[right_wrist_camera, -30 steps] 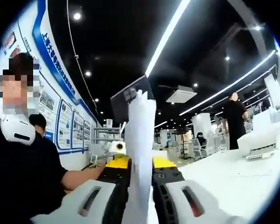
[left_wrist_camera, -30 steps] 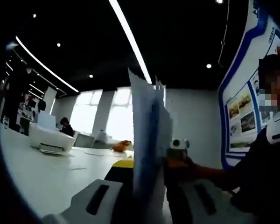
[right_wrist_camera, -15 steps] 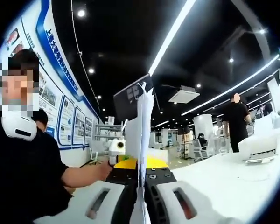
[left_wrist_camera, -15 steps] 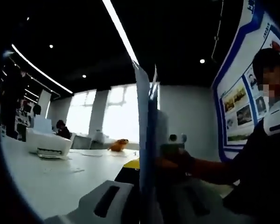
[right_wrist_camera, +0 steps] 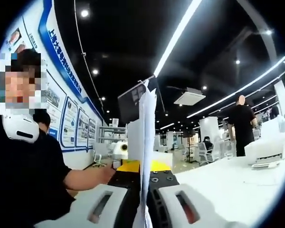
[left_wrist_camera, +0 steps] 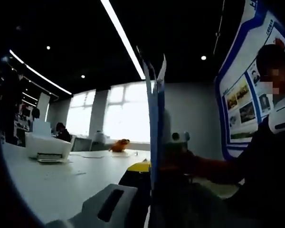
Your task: Organize the stack of printing papers by aligning and flattening the scattered papers on the table
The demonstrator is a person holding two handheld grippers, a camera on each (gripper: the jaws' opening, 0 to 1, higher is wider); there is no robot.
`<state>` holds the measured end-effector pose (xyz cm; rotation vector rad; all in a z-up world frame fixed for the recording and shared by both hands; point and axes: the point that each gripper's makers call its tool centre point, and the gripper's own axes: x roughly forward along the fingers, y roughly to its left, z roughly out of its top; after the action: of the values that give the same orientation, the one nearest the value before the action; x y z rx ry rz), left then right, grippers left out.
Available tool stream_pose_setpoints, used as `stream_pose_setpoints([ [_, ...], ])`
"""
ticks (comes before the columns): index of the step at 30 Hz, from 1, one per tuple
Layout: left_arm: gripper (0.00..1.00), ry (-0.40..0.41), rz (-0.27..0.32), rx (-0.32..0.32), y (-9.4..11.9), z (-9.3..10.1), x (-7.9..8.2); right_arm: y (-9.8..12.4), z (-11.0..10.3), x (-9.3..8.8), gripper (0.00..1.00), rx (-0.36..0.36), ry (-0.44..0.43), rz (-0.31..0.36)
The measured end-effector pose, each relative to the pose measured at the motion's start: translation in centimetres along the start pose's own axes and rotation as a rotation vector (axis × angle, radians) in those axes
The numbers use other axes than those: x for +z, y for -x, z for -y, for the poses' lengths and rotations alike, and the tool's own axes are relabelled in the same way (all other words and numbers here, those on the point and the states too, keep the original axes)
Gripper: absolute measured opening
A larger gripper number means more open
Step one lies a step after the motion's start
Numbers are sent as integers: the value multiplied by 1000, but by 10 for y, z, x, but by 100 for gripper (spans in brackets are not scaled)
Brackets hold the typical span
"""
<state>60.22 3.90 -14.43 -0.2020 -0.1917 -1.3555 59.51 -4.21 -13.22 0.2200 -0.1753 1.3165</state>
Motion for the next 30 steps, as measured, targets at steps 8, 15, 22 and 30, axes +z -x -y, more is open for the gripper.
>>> stream_pose_setpoints([
  [8,6,-19,-2,-27,-5,4,-6,0,-6,-5,0,25,28,-6],
  [15,5,-41,-21,-30,-5,2,-6,3,-9,-5,0,21,22,-19],
  [22,5,-4,-101,-32,-4,0,6,22,4,4,21,-53,111,-196],
  [30,5,-57,-373,-101,-12,17,34,47,10,25,38,-108,221,-402],
])
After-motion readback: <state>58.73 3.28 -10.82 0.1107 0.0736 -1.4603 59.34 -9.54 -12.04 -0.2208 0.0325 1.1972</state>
